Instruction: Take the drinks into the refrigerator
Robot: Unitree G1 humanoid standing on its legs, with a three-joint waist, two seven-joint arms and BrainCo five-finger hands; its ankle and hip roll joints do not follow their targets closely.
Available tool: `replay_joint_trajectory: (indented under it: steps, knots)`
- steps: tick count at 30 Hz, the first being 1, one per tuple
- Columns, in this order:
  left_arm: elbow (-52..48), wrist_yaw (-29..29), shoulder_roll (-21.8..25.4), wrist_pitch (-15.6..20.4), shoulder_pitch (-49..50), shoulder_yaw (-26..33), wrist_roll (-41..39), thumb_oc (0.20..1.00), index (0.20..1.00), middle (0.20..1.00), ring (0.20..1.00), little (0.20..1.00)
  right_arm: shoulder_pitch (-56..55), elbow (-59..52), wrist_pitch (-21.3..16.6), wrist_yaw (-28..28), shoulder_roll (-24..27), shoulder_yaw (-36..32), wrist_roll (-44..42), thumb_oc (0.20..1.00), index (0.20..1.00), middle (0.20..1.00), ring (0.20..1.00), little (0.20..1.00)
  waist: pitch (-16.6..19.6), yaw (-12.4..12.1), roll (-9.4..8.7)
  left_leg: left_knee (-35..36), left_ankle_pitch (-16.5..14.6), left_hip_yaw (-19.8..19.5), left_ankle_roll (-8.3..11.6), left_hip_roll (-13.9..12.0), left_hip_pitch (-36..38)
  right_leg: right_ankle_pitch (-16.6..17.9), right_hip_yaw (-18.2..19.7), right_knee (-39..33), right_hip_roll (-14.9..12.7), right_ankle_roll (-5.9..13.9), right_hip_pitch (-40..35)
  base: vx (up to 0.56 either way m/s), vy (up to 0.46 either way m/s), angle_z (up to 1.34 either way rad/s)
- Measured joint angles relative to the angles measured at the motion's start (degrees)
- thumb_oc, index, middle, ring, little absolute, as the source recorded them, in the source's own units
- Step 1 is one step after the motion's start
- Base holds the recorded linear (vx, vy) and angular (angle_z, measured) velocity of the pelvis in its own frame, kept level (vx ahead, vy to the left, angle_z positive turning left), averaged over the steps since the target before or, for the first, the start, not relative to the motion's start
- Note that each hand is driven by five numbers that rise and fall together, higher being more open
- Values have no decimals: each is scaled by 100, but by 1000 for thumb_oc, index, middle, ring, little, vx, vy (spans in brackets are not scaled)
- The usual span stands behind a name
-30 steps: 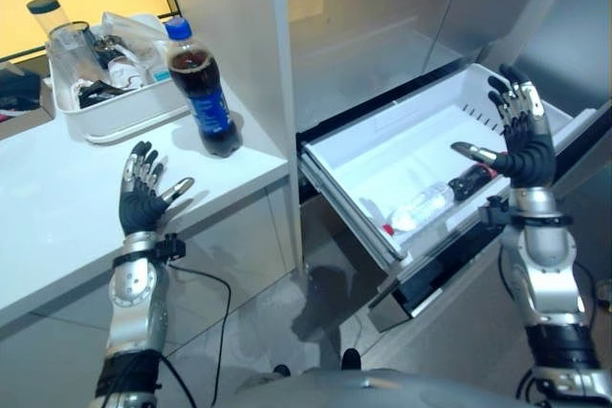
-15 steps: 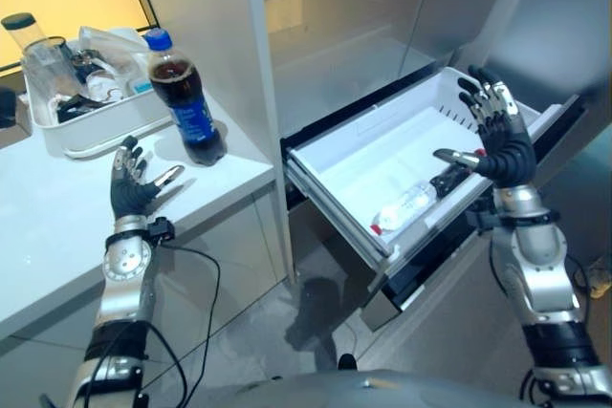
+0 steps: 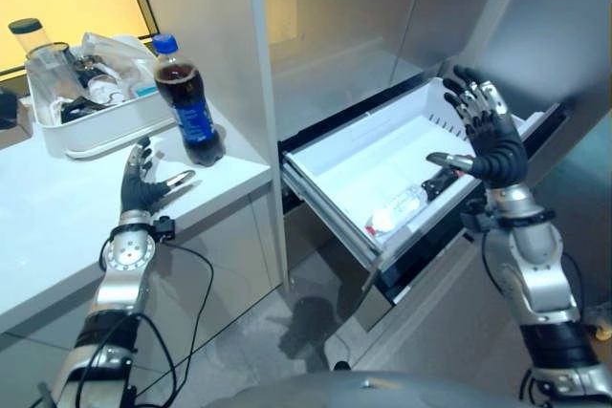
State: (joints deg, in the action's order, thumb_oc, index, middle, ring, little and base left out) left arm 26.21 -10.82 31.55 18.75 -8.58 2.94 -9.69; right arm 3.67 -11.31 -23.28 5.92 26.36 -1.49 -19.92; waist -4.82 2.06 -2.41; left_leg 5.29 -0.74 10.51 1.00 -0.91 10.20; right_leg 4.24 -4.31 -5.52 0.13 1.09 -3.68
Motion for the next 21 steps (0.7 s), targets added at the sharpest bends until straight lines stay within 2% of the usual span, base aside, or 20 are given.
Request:
replay_joint_trajectory:
  steps: [8, 12, 21]
  knots:
    - [2, 16, 15, -91, -73, -89, 27, 1000, 1000, 1000, 1000, 1000, 0, 0, 25, 77, -1, 16, -2, 1000, 1000, 1000, 1000, 1000, 9, -12, -13, -2, 6, 15, -8, 7, 7, 16, 18, 0, -2, 8, -2, 0, 0, 0]
    - [2, 216, 52, -126, -331, -391, 43, 1000, 1000, 1000, 1000, 1000, 0, 0, 96, 109, -1, 19, -2, 1000, 1000, 1000, 1000, 1000, 14, -2, -22, 3, 8, 33, -12, 12, 9, 25, 44, 0, -7, 22, 4, 0, 0, -2]
    - [-339, 386, 114, -177, -634, -361, -246, 1000, 1000, 1000, 1000, 1000, -5, 0, 113, 112, -6, 19, 0, 1000, 1000, 1000, 1000, 1000, 66, 36, -114, -22, -8, 139, -23, 24, 13, 62, 134, 27, -4, -26, 24, 4, 0, -7]
